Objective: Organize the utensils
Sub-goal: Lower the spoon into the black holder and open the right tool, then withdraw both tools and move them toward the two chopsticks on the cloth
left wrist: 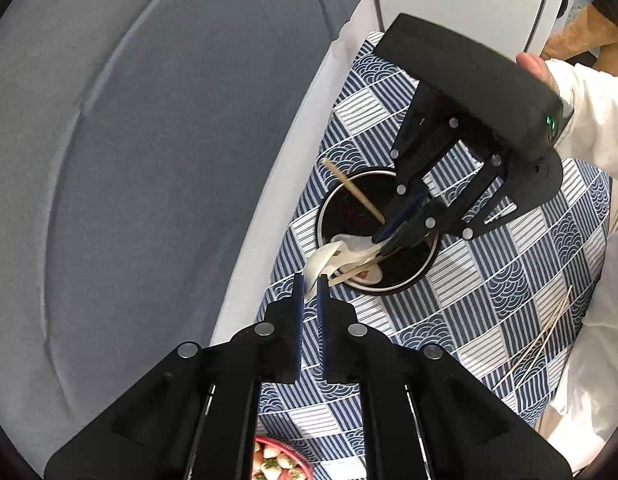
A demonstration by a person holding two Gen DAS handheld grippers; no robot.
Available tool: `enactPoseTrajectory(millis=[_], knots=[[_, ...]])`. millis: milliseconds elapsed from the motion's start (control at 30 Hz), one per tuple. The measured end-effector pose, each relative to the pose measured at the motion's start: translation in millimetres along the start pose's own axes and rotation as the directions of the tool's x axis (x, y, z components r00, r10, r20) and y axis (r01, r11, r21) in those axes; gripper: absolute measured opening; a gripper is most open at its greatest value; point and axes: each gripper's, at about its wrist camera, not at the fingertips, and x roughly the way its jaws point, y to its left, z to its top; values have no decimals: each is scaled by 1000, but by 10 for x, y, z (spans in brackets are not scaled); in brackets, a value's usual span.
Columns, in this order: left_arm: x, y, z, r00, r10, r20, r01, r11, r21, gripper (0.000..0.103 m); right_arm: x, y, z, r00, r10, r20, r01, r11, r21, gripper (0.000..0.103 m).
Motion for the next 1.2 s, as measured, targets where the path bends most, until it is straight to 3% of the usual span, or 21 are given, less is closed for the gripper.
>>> enactPoseTrajectory(millis=[100,167,200,233,267,300,400,467,533,567,933,1200], knots=[[-35,-49,-6,1000,-4,19,4,1000,-9,7,-71,23,-46,1000,-18,16,18,1000,15,9],[-101,-52,-35,999,1,39,0,1000,-30,16,-161,63,-65,999,-32,35,31,999,16,13],[-137,-55,-50,999,10,48,-8,999,-40,34,-185,78,-67,998,-41,37,41,999,12,18],[-177,-59,-68,998,26,58,-24,999,-48,50,-234,112,-73,998,-49,40,48,999,5,32],[-235,-74,-98,996,43,73,-39,998,-55,52,-274,142,-78,998,-50,45,50,999,-1,44],[-271,-85,-113,996,49,80,-44,997,-58,53,-334,192,-87,997,-58,55,59,998,-12,47],[-372,-117,-190,991,98,89,-90,992,-83,73,-452,309,-98,995,-79,62,81,996,-28,59],[-438,-155,-258,988,117,98,-107,989,-104,74,-524,383,-110,993,-94,67,97,995,-38,73],[-476,-192,-321,985,140,104,-127,984,-124,84,-586,455,-130,990,-123,68,126,991,-45,81],[-488,-213,-359,984,148,103,-133,981,-138,85,-606,485,-144,989,-129,66,132,990,-45,84],[-457,-564,-844,986,130,100,-92,944,-316,88,-700,819,-482,989,-144,-33,143,989,-26,88],[-251,-1017,-1370,992,88,86,-37,880,-473,88,-651,1147,-837,986,-132,-106,126,990,-56,89]])
